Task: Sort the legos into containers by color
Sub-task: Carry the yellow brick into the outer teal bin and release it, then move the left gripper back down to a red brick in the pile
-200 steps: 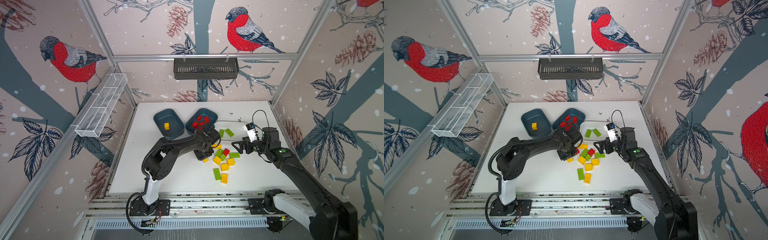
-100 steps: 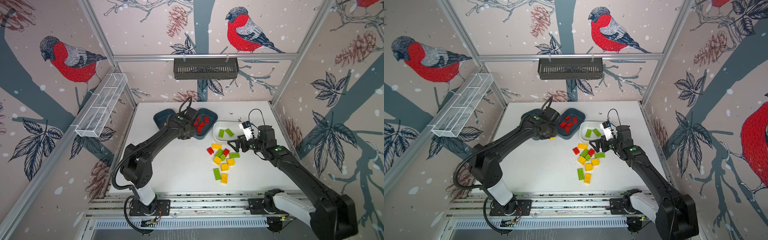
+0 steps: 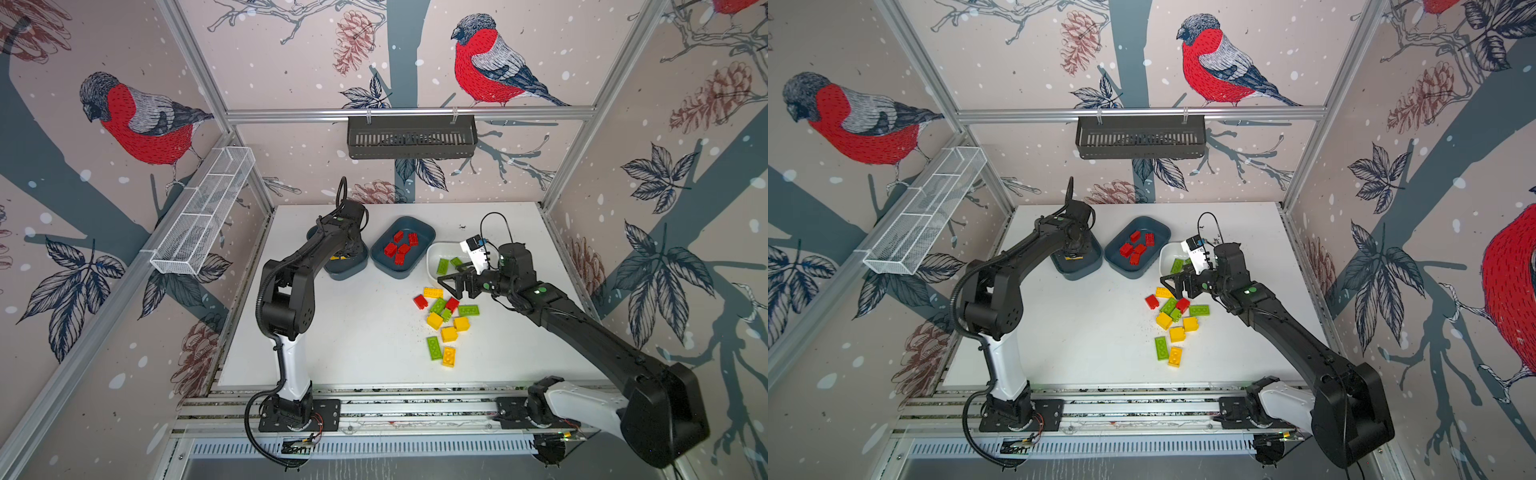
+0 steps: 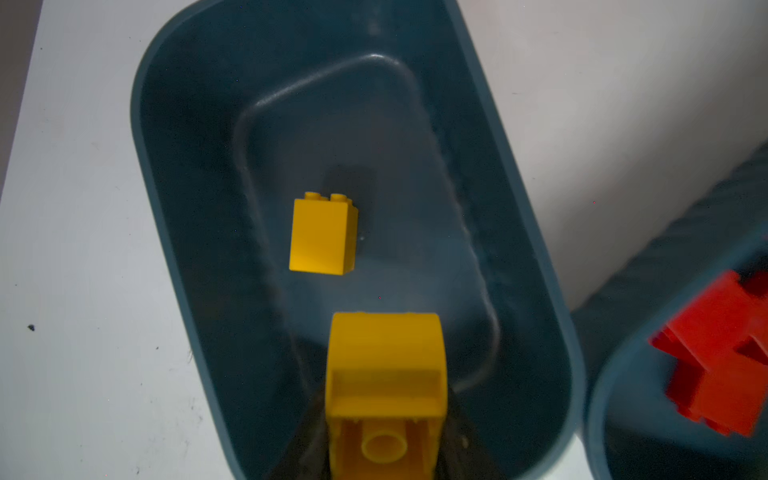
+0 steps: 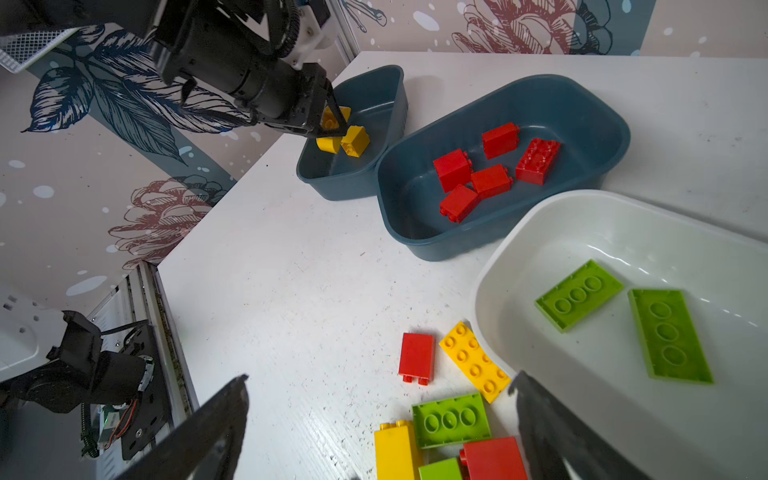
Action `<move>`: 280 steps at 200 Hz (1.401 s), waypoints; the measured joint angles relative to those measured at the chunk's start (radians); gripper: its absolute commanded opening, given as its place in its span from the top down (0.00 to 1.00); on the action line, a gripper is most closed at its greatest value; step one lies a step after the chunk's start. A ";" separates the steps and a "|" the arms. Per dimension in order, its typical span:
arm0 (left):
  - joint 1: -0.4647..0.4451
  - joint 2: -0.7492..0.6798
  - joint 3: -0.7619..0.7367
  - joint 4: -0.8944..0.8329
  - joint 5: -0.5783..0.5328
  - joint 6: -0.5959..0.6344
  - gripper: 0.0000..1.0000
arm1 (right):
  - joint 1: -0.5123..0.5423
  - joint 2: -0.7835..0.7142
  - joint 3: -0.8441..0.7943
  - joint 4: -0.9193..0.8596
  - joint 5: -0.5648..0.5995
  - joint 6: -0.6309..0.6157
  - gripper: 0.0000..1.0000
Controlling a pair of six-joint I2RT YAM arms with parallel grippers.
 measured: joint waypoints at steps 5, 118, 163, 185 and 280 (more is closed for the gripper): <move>0.004 0.020 0.014 0.005 -0.001 0.006 0.73 | 0.003 0.003 0.004 0.000 0.005 0.000 0.01; 0.051 0.193 0.224 0.012 -0.030 0.059 0.27 | 0.020 0.047 0.045 -0.014 0.038 -0.026 0.01; 0.047 0.112 0.209 -0.042 0.042 0.054 0.19 | 0.020 0.059 0.060 -0.041 0.042 -0.038 0.01; 0.031 -0.013 0.098 -0.045 0.113 0.023 0.19 | 0.016 0.066 0.073 -0.063 0.043 -0.053 0.01; -0.325 -0.293 -0.307 0.050 0.402 -0.258 0.21 | -0.090 0.003 0.042 -0.172 0.033 -0.107 0.01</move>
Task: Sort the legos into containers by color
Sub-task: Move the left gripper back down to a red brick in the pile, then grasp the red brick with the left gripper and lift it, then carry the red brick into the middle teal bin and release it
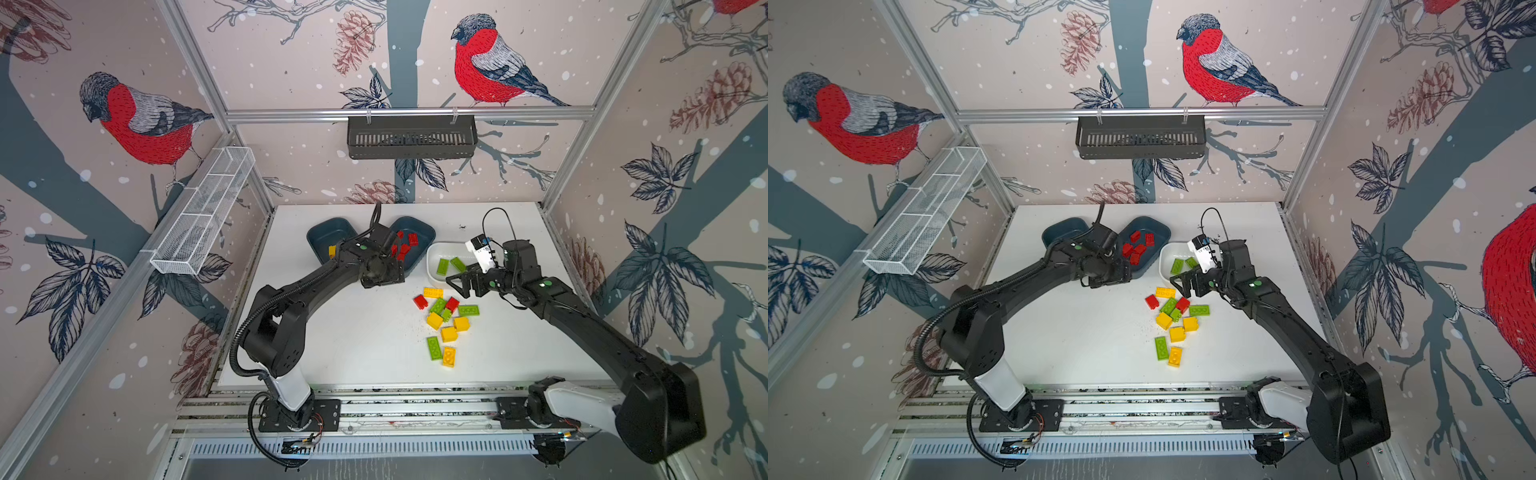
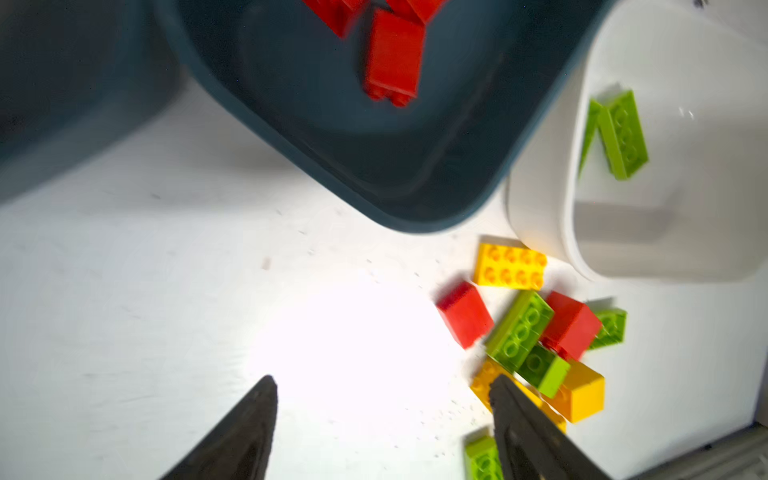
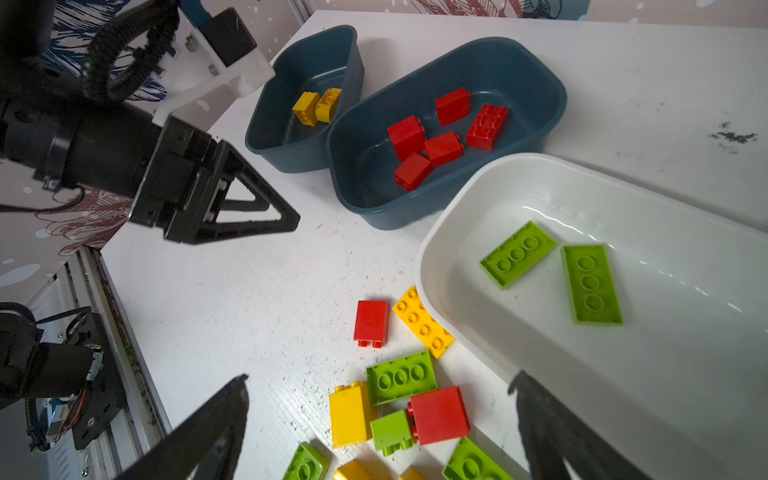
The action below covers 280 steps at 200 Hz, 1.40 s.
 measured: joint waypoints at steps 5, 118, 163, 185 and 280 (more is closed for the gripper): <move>-0.018 0.002 -0.004 0.006 0.002 -0.020 0.22 | -0.007 -0.005 -0.004 -0.005 0.000 -0.002 0.01; -0.210 0.309 0.150 0.041 -0.032 -0.280 0.36 | -0.078 -0.078 -0.061 -0.040 -0.002 -0.027 0.01; -0.225 0.373 0.205 0.020 -0.077 -0.312 0.42 | -0.089 -0.094 -0.080 -0.040 -0.002 -0.027 0.00; -0.229 0.394 0.222 0.008 -0.101 -0.321 0.45 | -0.091 -0.098 -0.084 -0.040 -0.002 -0.027 0.00; -0.237 0.403 0.248 -0.084 -0.213 -0.309 0.73 | -0.101 -0.100 -0.085 -0.040 -0.003 -0.028 0.01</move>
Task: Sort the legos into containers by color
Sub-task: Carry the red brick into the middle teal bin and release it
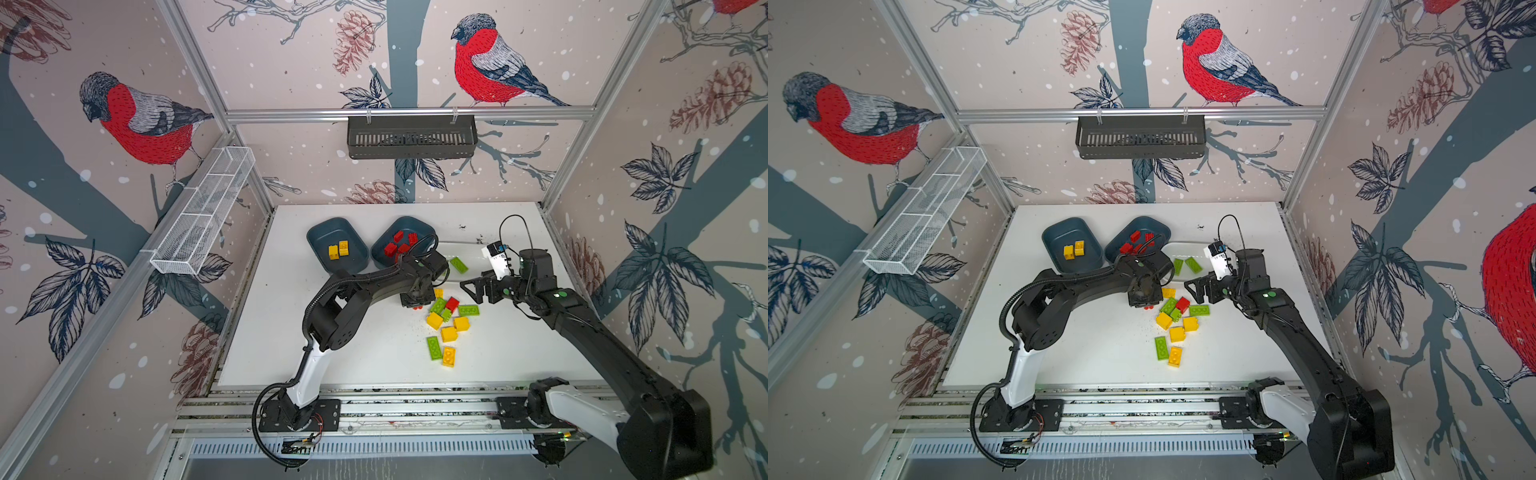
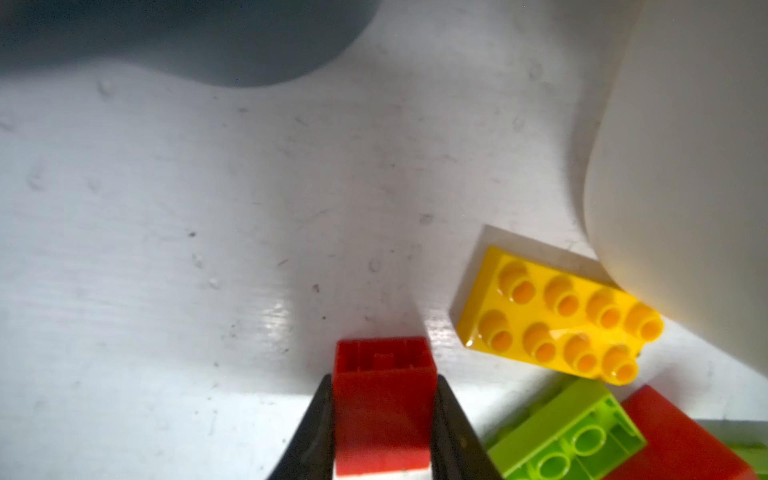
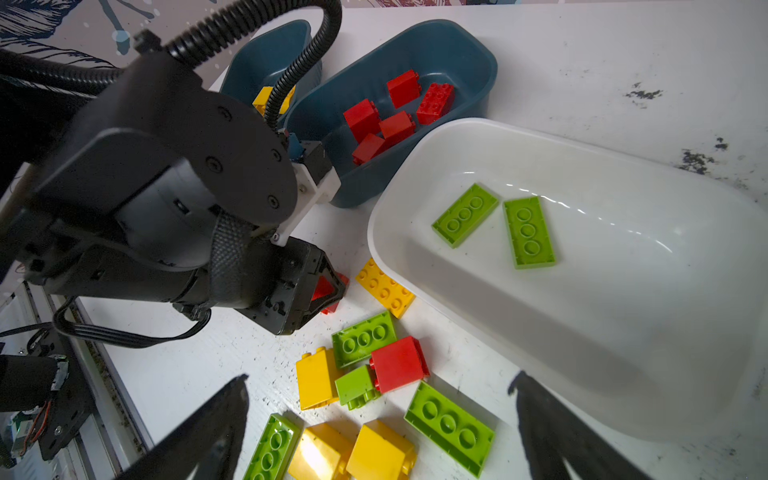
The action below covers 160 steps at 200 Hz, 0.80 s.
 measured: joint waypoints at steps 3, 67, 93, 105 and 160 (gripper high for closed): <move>0.000 -0.003 0.001 -0.006 -0.006 0.007 0.73 | 0.000 0.000 0.000 0.000 0.000 0.000 0.00; 0.048 -0.095 0.182 -0.162 -0.089 0.176 0.73 | 0.000 0.003 0.000 0.015 -0.004 0.001 0.01; 0.129 -0.108 0.288 -0.164 -0.111 0.288 0.73 | 0.000 0.020 0.011 0.033 -0.012 0.002 0.01; 0.163 -0.090 0.342 -0.158 -0.113 0.355 0.74 | 0.000 0.029 0.018 0.046 -0.015 0.002 0.01; 0.275 0.201 0.680 -0.109 -0.103 0.623 0.74 | 0.003 0.048 0.032 0.080 -0.018 0.008 0.01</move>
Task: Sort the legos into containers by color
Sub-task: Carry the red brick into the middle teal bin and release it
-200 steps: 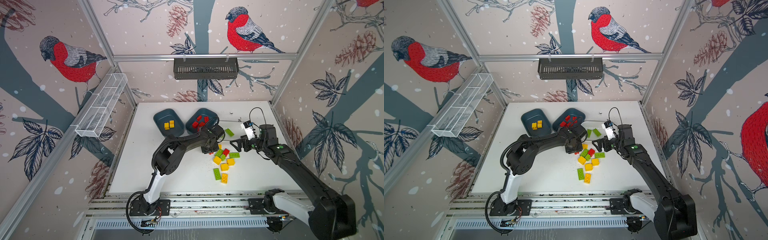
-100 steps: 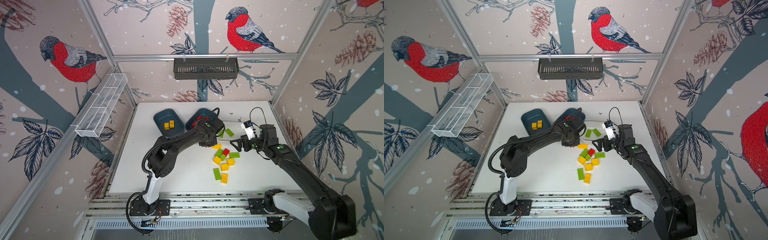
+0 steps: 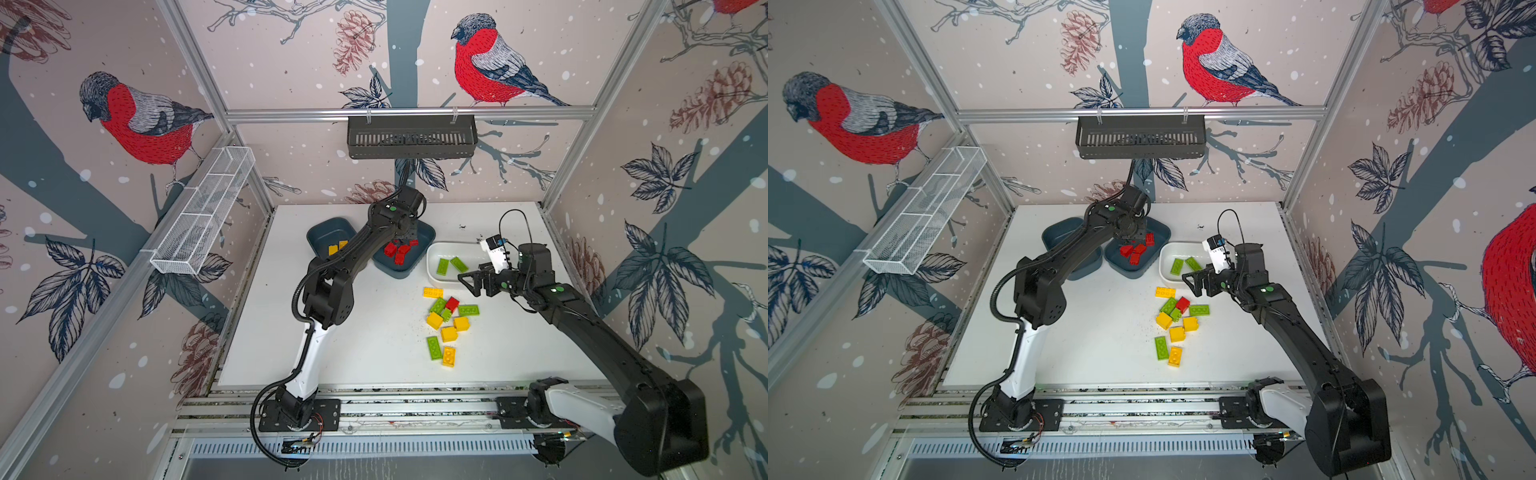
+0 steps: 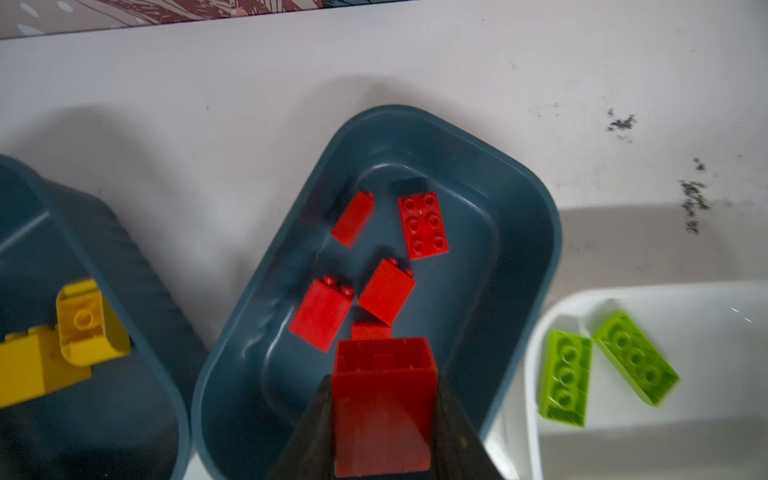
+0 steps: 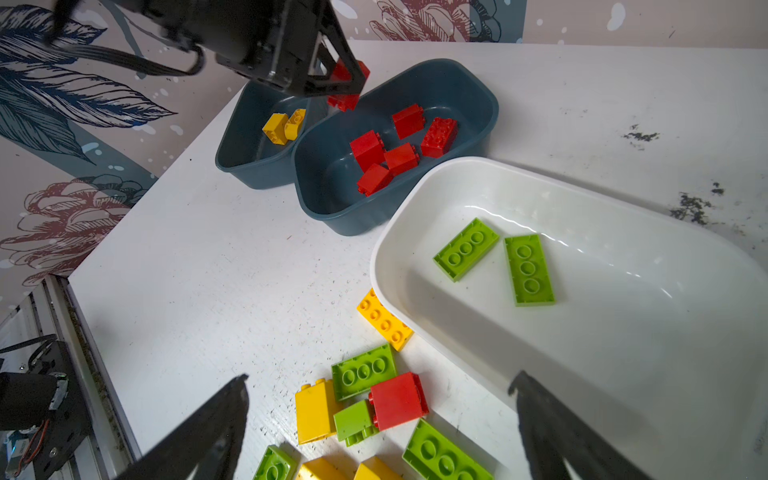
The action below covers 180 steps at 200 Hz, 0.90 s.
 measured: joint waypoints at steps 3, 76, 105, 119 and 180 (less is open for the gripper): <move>0.002 0.016 0.019 0.000 -0.003 0.009 0.74 | 0.000 0.000 0.001 0.001 0.000 0.000 0.01; 0.041 0.149 0.068 0.144 -0.007 0.171 0.69 | 0.005 0.005 0.005 0.018 0.001 0.001 0.01; 0.047 0.167 0.068 0.159 0.039 0.185 0.59 | 0.013 0.014 0.010 0.018 0.002 0.004 0.01; 0.053 0.167 0.068 0.163 0.055 0.185 0.52 | 0.016 0.020 0.014 0.017 0.002 0.004 0.01; 0.055 0.113 0.065 0.105 0.161 0.196 0.17 | 0.036 0.053 0.050 0.013 0.005 0.004 0.01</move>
